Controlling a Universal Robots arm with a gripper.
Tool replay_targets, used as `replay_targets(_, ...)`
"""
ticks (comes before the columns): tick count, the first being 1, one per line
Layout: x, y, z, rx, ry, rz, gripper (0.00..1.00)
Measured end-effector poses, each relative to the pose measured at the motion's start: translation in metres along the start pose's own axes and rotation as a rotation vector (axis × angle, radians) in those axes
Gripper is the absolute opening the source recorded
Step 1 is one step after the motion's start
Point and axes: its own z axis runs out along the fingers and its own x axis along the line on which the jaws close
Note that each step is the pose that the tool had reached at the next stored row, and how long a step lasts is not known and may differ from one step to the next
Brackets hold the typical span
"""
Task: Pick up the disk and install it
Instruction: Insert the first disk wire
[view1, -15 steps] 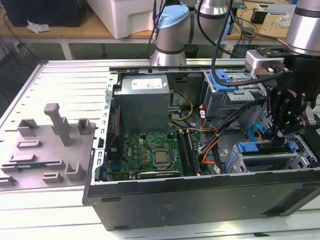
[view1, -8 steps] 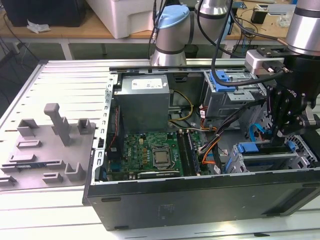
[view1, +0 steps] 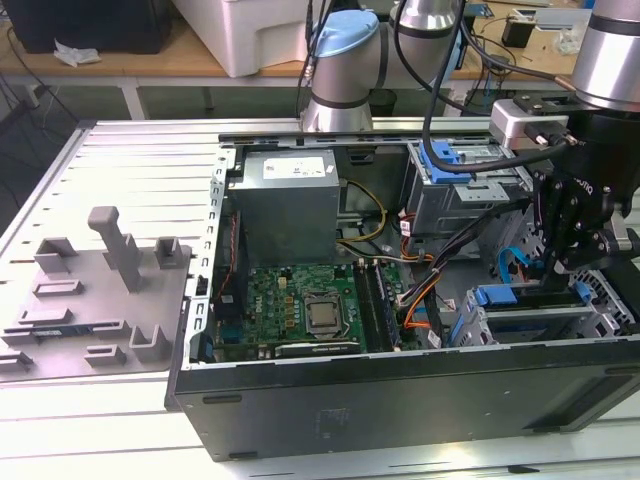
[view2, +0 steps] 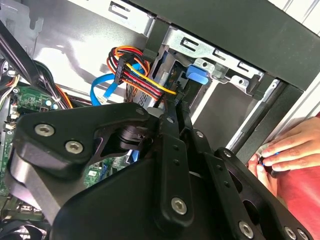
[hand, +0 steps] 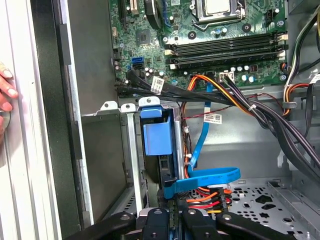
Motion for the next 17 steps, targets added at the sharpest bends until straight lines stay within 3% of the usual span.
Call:
replay_targets(12,0.0007,-0.0003,-0.0042,0.0,-0.0001,0.0,0.17)
replay_targets(17,0.0009,-0.0003,-0.0041,-0.0007,-0.0097,0.001,0.17)
